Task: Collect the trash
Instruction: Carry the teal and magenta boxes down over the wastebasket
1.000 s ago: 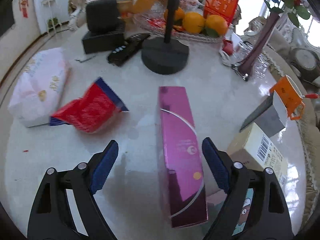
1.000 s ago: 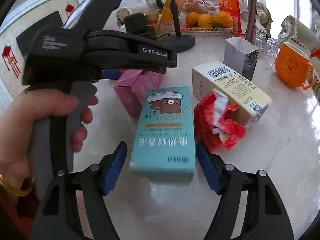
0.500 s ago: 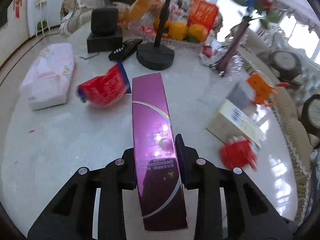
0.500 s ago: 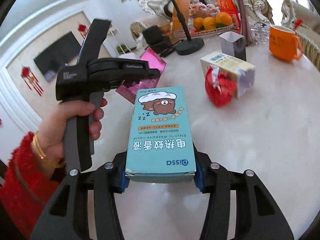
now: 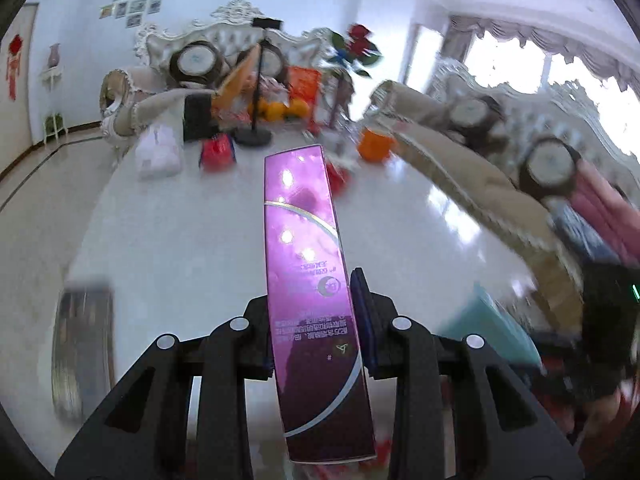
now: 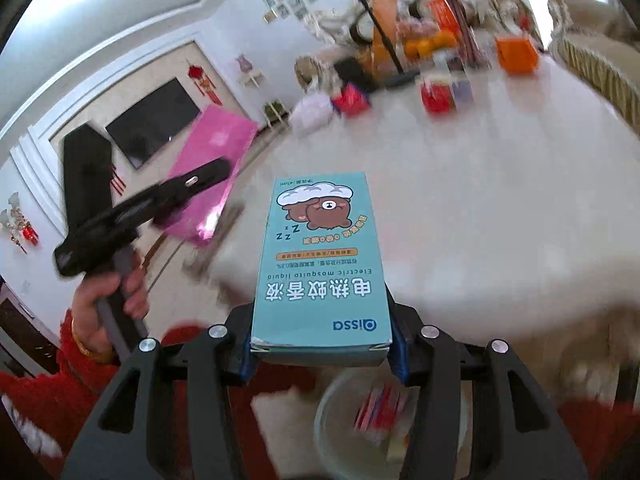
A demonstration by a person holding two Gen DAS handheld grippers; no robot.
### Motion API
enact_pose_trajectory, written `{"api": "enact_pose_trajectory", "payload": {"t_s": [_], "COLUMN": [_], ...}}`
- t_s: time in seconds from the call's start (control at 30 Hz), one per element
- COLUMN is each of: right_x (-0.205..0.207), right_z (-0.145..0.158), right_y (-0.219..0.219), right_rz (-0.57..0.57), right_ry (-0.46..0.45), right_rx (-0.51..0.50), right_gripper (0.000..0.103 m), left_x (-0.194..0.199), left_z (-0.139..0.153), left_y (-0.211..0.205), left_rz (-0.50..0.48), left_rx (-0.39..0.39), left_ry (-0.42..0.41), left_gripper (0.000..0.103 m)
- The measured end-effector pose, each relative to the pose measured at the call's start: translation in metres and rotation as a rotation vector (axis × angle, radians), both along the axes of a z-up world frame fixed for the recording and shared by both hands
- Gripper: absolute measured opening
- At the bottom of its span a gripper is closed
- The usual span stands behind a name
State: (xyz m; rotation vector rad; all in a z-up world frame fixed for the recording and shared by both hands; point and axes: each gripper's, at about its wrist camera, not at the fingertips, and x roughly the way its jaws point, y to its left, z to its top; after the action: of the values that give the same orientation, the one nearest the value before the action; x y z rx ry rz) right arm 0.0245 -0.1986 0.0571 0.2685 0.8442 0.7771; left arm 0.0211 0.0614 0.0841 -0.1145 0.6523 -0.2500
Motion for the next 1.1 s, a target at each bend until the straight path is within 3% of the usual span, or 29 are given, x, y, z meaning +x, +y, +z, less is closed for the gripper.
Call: {"api": "enact_pose_trajectory", "payload": {"t_s": [0.07, 0.2, 0.33, 0.4, 0.57, 0.83, 0.87, 0.9, 0.93, 1.0, 1.1], "right_x": [-0.029, -0.050, -0.023, -0.012, -0.016, -0.016, -0.013, -0.013, -0.014, -0.015, -0.014], "right_z": [-0.019, -0.079, -0.145, -0.175, -0.208, -0.225, -0.226, -0.226, -0.226, -0.228, -0.230], "right_y": [-0.005, -0.004, 0.008, 0.015, 0.023, 0.028, 0.031, 0.031, 0.033, 0.033, 0.031], "right_rz": [0.011, 0.010, -0.052, -0.081, -0.053, -0.034, -0.039, -0.044, -0.048, -0.061, -0.079], "right_ry": [0.073, 0.231, 0.307, 0.332, 0.374, 0.386, 0.381, 0.375, 0.372, 0.366, 0.366], "right_rx": [-0.006, -0.085, -0.236, -0.296, -0.395, -0.432, -0.437, -0.444, -0.451, -0.467, -0.480], "right_gripper": [0.048, 0.048, 0.048, 0.048, 0.048, 0.049, 0.049, 0.052, 0.061, 0.070, 0.070], "left_x": [-0.050, -0.092, -0.076, -0.058, -0.041, -0.030, -0.029, -0.029, -0.028, -0.029, -0.030], "left_z": [-0.026, -0.089, -0.170, -0.211, -0.274, -0.284, -0.283, -0.284, -0.285, -0.283, -0.284], "left_y": [-0.014, -0.044, -0.071, -0.080, -0.079, -0.077, -0.077, -0.079, -0.079, -0.084, -0.085], "left_rz": [-0.042, -0.119, -0.147, -0.113, -0.069, -0.024, -0.027, -0.029, -0.028, -0.026, -0.029], "left_rx": [-0.002, 0.005, 0.070, 0.123, 0.120, 0.094, 0.104, 0.118, 0.128, 0.159, 0.162], "left_ry": [0.063, 0.232, 0.417, 0.485, 0.599, 0.638, 0.645, 0.648, 0.647, 0.625, 0.622], "left_gripper": [0.031, 0.031, 0.031, 0.031, 0.031, 0.032, 0.036, 0.057, 0.079, 0.082, 0.083]}}
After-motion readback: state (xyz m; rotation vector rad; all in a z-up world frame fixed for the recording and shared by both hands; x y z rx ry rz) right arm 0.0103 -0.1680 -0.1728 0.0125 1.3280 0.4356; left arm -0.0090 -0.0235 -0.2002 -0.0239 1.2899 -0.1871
